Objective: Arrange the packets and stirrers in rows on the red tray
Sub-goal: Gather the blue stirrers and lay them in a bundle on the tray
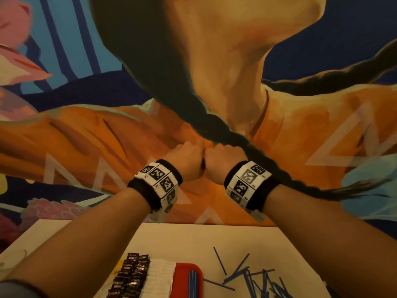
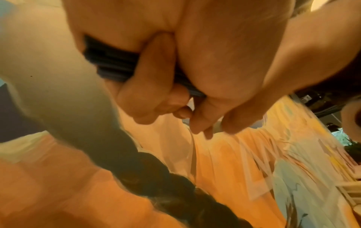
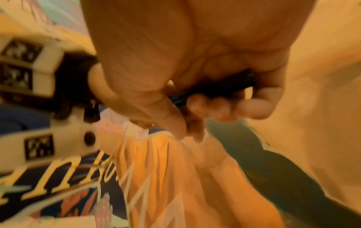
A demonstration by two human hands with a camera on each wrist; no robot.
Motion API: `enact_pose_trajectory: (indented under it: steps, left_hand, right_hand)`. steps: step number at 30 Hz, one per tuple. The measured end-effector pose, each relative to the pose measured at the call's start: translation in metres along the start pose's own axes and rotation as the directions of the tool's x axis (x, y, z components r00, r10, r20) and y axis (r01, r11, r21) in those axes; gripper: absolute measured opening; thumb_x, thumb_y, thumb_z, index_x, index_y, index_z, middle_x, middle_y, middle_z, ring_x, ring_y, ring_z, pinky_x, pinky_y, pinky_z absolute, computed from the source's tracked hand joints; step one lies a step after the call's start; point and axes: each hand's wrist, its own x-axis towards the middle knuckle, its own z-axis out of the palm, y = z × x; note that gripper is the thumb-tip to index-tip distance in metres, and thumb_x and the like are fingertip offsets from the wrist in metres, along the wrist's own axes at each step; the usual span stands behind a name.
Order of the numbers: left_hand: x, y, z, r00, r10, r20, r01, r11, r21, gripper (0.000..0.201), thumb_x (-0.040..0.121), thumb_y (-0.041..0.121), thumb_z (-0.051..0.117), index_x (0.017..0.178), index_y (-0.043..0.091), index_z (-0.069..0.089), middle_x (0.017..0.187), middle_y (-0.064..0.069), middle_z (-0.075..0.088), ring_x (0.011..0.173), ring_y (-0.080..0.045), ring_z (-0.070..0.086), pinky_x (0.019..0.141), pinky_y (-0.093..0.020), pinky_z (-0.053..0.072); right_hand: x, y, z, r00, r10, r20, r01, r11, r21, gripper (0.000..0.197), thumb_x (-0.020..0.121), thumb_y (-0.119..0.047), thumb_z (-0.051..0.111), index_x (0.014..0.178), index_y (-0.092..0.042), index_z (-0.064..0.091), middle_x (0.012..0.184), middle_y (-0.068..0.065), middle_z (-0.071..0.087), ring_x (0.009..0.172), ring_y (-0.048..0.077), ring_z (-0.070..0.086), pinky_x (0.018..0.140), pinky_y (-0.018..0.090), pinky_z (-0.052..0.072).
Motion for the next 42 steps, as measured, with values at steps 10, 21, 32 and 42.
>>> enact_pose_trajectory:
  steps: [10,21,32,42]
  left_hand:
    - [-0.021,-0.019,0.009,0.974,-0.149,-0.17,-0.086,0.452,-0.888,0.016,0.083,0.01,0.077,0.099,0.013,0.075,0.092,-0.01,0.076,0.077,-0.03,0.071,0.069,-0.038,0.062]
    - [-0.018,-0.018,0.012,0.97,-0.216,-0.113,-0.078,0.165,-0.983,0.016,0.071,0.018,0.077,0.085,0.009,0.076,0.08,-0.014,0.073,0.074,-0.02,0.068,0.072,-0.025,0.057]
    - [-0.02,-0.004,0.01,0.975,-0.166,-0.145,-0.095,0.278,-0.956,0.019,0.074,0.023,0.077,0.088,0.01,0.076,0.089,-0.016,0.074,0.077,-0.019,0.066,0.075,-0.033,0.053]
    - [-0.016,-0.003,0.003,0.935,-0.311,-0.174,-0.09,0.265,-0.96,0.03,0.091,0.028,0.067,0.069,0.008,0.062,0.065,-0.006,0.063,0.06,-0.019,0.065,0.058,-0.029,0.059]
  right_hand:
    - [0.012,0.02,0.003,0.987,0.153,-0.051,-0.149,0.986,0.07,0.03,0.095,-0.045,0.049,0.075,-0.024,0.041,0.074,0.001,0.042,0.071,0.023,0.046,0.065,0.035,0.038]
    - [0.008,0.056,0.013,0.961,0.102,-0.258,0.175,0.499,0.849,0.032,0.081,-0.052,0.069,0.099,-0.026,0.071,0.098,-0.004,0.072,0.094,0.01,0.067,0.091,0.038,0.054]
    - [0.01,0.03,0.011,0.968,0.211,-0.137,0.132,0.037,0.991,0.01,0.093,-0.022,0.063,0.095,-0.012,0.066,0.101,0.013,0.072,0.096,0.026,0.07,0.092,0.046,0.055]
    - [0.008,0.039,-0.007,1.0,0.018,0.021,-0.022,0.978,0.208,0.017,0.092,-0.035,0.052,0.084,-0.023,0.06,0.074,0.003,0.058,0.066,0.021,0.058,0.054,0.031,0.041]
